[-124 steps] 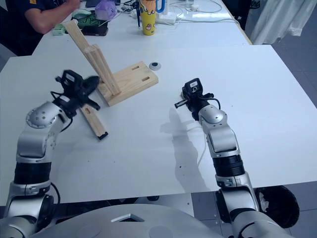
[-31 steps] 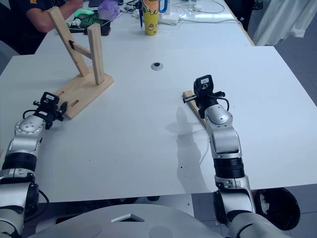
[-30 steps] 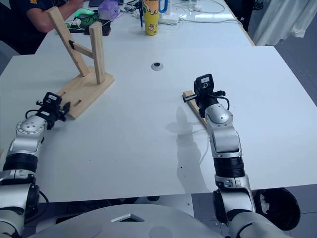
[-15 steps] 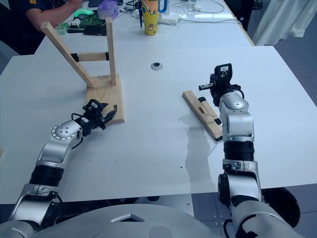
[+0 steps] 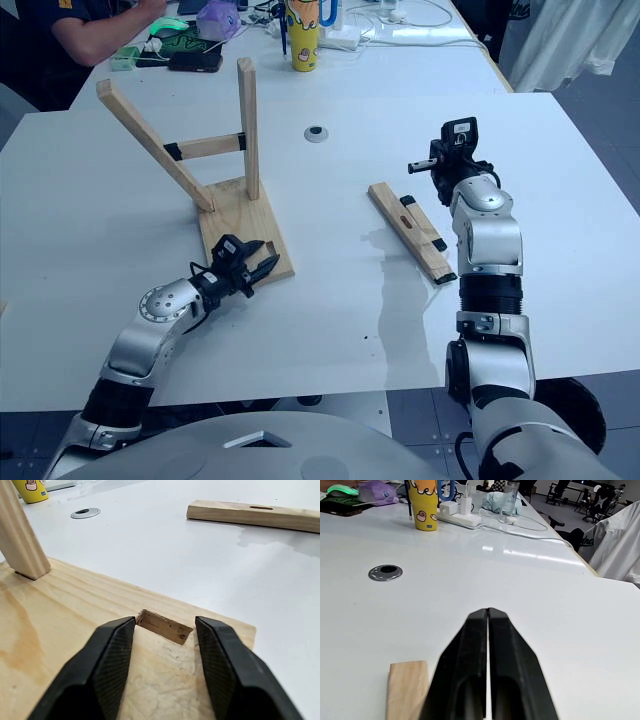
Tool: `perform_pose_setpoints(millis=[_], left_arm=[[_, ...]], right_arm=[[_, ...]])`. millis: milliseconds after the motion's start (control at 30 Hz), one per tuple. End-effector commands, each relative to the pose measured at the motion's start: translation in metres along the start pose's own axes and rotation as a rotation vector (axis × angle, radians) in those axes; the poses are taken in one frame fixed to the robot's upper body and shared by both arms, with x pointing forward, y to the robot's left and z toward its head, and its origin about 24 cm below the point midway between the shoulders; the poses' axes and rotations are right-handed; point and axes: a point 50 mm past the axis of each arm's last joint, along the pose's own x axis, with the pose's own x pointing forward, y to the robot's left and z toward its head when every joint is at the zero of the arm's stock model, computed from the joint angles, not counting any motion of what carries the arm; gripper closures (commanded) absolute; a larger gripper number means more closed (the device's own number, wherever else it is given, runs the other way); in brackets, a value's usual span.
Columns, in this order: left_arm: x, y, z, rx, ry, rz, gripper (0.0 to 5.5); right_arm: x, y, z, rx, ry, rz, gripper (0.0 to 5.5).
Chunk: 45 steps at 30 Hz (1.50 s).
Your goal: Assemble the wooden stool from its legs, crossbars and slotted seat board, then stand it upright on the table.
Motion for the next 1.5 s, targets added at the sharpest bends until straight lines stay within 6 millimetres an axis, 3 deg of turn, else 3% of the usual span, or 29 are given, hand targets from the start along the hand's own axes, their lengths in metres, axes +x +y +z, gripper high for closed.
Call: perform_pose_setpoints(millis=[33,133,267,400,633,1000,1233,1500], left_arm=[[-0.009,0.014,0.001,-0.003,0.057,0.045,3.27],[-0.017,0.022,0.032,-0.004,-0.045,0.061,3.27],[-0.028,0.023,0.046,-0.051,-0.105,0.063,3.27],[-0.034,0.023,0.039,-0.079,-0.077,0.086,3.27],[-0.04,0.031,0.023,-0.104,-0.028,0.142,3.25],[-0.037,0.033,0.023,-0.097,-0.037,0.144,3.25],[-0.037,0.036,0.024,-0.101,-0.048,0.164,3.25],[-0.046,0.049,0.027,-0.109,-0.063,0.244,3.25]], right_arm=[[0.001,-0.01,-0.005,0.042,0.056,0.067,5.5],[0.0,-0.02,-0.014,0.083,0.131,0.152,5.5],[-0.004,-0.032,-0.027,0.091,0.214,0.202,5.5],[-0.01,-0.034,-0.043,0.151,0.298,0.281,5.5],[-0.02,-0.04,-0.06,0.143,0.368,0.321,4.45],[-0.021,-0.029,-0.079,0.126,0.433,0.329,2.78],[-0.021,-0.026,-0.086,0.097,0.459,0.33,2.78],[-0.019,-0.028,-0.086,0.097,0.443,0.287,3.97]])
